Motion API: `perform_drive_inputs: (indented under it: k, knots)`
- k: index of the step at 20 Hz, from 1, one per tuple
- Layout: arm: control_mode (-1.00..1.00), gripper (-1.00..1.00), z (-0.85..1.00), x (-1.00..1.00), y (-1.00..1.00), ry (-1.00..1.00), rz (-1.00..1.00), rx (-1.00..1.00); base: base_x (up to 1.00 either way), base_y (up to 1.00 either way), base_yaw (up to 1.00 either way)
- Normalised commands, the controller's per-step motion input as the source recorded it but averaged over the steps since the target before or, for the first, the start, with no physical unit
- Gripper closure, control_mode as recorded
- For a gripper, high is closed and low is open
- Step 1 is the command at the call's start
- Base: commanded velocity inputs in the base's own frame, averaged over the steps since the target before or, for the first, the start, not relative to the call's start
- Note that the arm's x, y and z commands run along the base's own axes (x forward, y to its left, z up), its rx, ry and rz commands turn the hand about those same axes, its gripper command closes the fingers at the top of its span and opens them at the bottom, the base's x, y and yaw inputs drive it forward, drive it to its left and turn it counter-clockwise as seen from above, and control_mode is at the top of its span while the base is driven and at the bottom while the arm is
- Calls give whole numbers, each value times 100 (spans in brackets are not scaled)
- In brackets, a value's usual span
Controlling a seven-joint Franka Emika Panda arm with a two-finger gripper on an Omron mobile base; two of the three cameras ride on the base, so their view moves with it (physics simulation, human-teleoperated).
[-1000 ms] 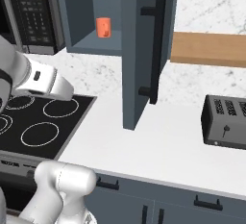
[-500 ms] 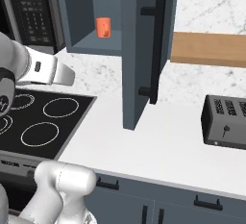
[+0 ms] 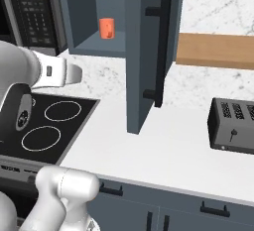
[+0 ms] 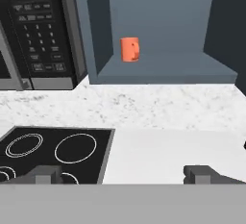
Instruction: Gather all objects into one cabinet and sort the glasses and bowls to opposite sides.
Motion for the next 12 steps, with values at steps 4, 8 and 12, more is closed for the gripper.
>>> perform_drive_inputs:
  k: [4,8,12]
  knots:
    - [-100,-100,36,6,2,-13,5,0,0,0,0]
    - [-100,-100,31,57,2,0,0,0,0,0,0]
    - [-100,-100,21,73,0,5,0,0,0,0,0]
